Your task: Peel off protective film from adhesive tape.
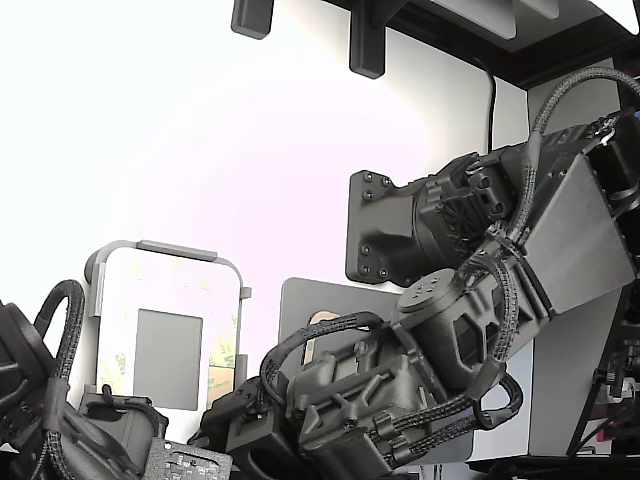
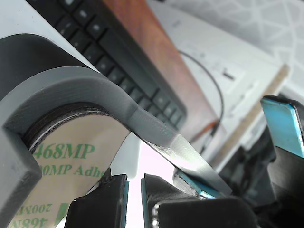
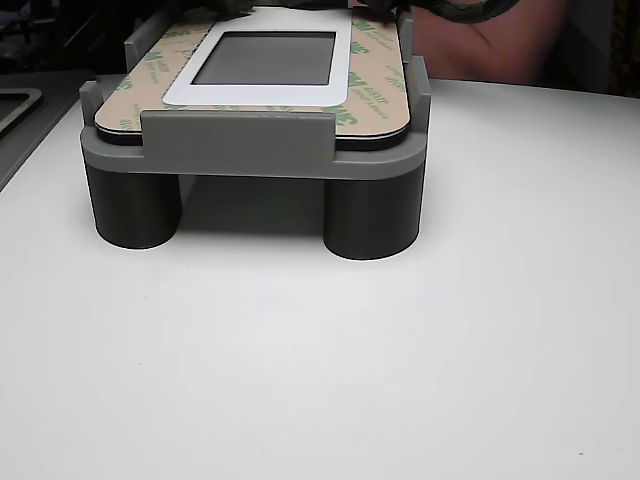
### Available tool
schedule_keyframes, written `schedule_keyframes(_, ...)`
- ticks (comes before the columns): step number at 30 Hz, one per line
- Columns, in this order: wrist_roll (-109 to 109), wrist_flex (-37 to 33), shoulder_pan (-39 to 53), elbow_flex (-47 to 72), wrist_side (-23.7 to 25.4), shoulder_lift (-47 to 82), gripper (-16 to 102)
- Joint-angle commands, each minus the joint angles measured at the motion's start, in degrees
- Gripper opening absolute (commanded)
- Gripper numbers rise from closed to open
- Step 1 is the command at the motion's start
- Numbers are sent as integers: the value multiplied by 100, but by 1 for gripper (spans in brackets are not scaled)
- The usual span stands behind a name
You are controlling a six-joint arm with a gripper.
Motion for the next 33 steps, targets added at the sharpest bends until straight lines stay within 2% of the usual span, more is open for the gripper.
schedule_keyframes(1, 0, -26, -9, -158, -53, 62, 8)
schedule_keyframes(33, -26, 35, -9, -193, -18, 97, 11)
